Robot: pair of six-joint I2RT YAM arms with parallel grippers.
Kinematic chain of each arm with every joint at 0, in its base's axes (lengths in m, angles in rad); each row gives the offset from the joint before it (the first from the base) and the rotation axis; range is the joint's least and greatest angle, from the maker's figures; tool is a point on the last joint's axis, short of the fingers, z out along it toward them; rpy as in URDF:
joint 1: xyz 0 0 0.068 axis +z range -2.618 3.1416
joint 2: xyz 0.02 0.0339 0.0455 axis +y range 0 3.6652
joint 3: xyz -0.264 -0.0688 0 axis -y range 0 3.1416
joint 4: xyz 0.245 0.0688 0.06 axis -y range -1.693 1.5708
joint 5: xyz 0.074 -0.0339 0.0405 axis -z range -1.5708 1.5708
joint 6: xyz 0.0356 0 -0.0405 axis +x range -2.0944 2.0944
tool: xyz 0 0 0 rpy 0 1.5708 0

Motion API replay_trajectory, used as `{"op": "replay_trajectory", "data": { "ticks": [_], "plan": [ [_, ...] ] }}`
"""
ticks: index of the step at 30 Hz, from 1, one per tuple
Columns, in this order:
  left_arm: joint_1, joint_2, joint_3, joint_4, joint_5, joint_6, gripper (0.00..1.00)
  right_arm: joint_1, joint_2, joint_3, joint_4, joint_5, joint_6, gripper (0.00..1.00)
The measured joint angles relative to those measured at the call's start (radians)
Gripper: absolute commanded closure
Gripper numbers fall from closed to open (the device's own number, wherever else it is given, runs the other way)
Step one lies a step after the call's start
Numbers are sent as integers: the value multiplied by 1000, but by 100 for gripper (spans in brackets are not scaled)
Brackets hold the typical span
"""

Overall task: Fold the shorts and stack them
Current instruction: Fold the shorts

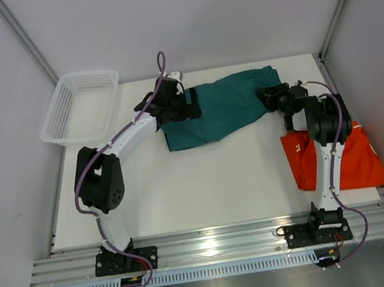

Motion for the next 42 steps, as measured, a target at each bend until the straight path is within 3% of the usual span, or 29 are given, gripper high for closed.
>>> {"op": "replay_trajectory", "data": {
  "ticks": [6, 16, 19, 23, 26, 32, 37, 42],
  "plan": [
    [7, 0, -2, 0, -4, -20, 2, 77, -86, -177, 21, 106, -40, 62],
    [47, -88, -79, -6, -46, -19, 2, 424, -167, -420, 195, 292, -22, 59],
    [54, -127, -89, -6, -49, -16, 2, 475, -196, -423, 165, 285, -33, 48],
    [56, -164, -116, 4, -45, -8, 2, 480, -351, -422, -47, 301, -134, 22],
    [56, -165, -124, 24, -24, -2, 2, 483, -526, -409, -206, 335, -249, 16],
    [34, -146, -116, 72, 11, -2, 2, 417, -795, -394, -373, 343, -373, 13],
    [0, -40, -50, 106, 34, -4, 2, 272, -809, -438, -433, 275, -396, 14],
    [-36, 79, 30, 121, 41, -2, 2, 161, -714, -452, -438, 163, -396, 11]
  ]
}}
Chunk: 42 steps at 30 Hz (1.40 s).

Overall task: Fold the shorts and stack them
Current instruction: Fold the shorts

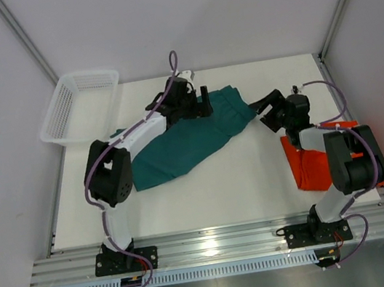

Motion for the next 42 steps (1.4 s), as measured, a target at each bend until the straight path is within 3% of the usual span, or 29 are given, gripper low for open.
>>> {"op": "replay_trajectory", "data": {
  "ticks": [4, 17, 24, 29, 32, 33, 41, 42],
  "plan": [
    [-14, 98, 102, -3, -7, 11, 2, -45, 115, 0, 34, -85, 8, 2],
    [-11, 346, 391, -18, -7, 15, 2, -53, 343, 89, 225, -170, 68, 2],
    [-11, 489, 505, -109, 0, -21, 3, -24, 410, 205, 185, -133, 72, 5],
    [-11, 512, 541, -136, 1, -27, 3, 2, 471, 277, 192, -117, 74, 13],
    [-11, 516, 543, -140, 1, -25, 6, 19, 503, 306, 209, -106, 72, 23],
    [-10, 518, 543, -140, 1, -23, 6, 24, 514, 313, 217, -101, 72, 32],
    [-9, 519, 543, -141, 3, 0, 6, 33, 556, 333, 223, -73, 71, 60],
    [-9, 519, 543, -141, 3, 1, 6, 33, 556, 333, 218, -66, 69, 67]
  ]
}}
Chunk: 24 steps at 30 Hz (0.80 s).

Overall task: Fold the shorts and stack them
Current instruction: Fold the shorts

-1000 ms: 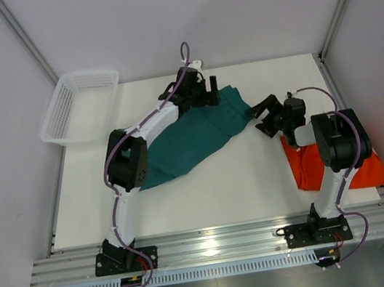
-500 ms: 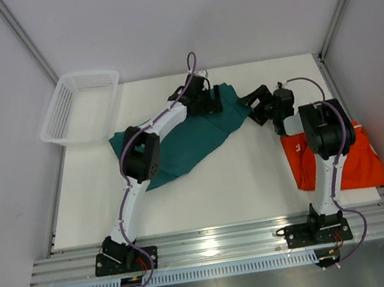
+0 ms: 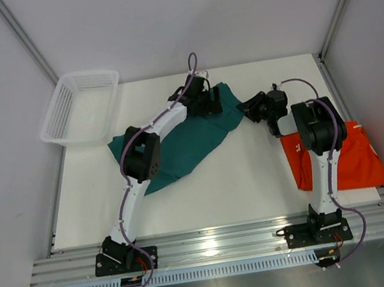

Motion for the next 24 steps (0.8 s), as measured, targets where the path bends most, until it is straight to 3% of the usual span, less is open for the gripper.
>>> {"op": "replay_trajectory", "data": {
  "ticks": [7, 15, 24],
  "plan": [
    [-1, -40, -77, 46, 14, 8, 5, 26, -62, -70, -6, 80, -65, 92],
    [-1, -183, -224, 15, 18, 6, 4, 159, -284, -227, -71, 299, -238, 100],
    [71, -575, -470, -14, 57, -39, 3, 183, -378, -252, -179, 436, -322, 100]
  ]
}}
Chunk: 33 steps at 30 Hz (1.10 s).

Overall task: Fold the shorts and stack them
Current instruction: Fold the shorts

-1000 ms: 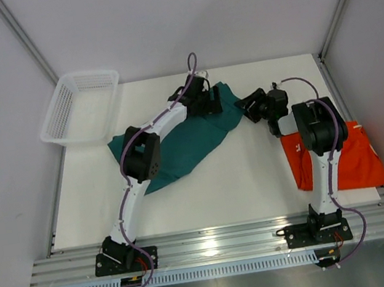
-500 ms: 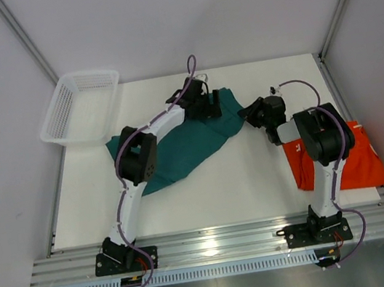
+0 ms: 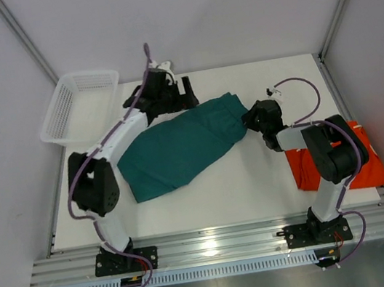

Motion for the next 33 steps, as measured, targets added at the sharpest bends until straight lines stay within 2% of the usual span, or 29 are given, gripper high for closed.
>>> {"op": "replay_trajectory", "data": {
  "ticks": [5, 9, 13, 19, 22, 27, 28, 33],
  "plan": [
    [85, -243, -182, 18, -28, -15, 3, -84, 0, 1, -65, -2, 5, 100],
    [97, -358, -385, 45, -61, -29, 3, -175, -4, 2, -75, -24, -11, 100],
    [111, -383, -589, 67, -68, -46, 3, -235, -25, 2, -77, -48, -48, 100],
    [136, -384, -729, 104, -79, -71, 8, -236, -58, 2, -78, -66, -92, 100],
    [163, -403, -787, 165, -74, -95, 18, -236, -65, 2, -79, -68, -109, 100],
    [257, -519, -919, 239, -64, -137, 30, -233, -72, 15, -97, -68, -150, 100],
    [266, -529, -923, 239, -64, -140, 36, -232, -73, 19, -100, -68, -155, 100],
    [267, -484, -916, 284, -34, -142, 51, -230, -74, 37, -111, -69, -175, 100]
  ]
}}
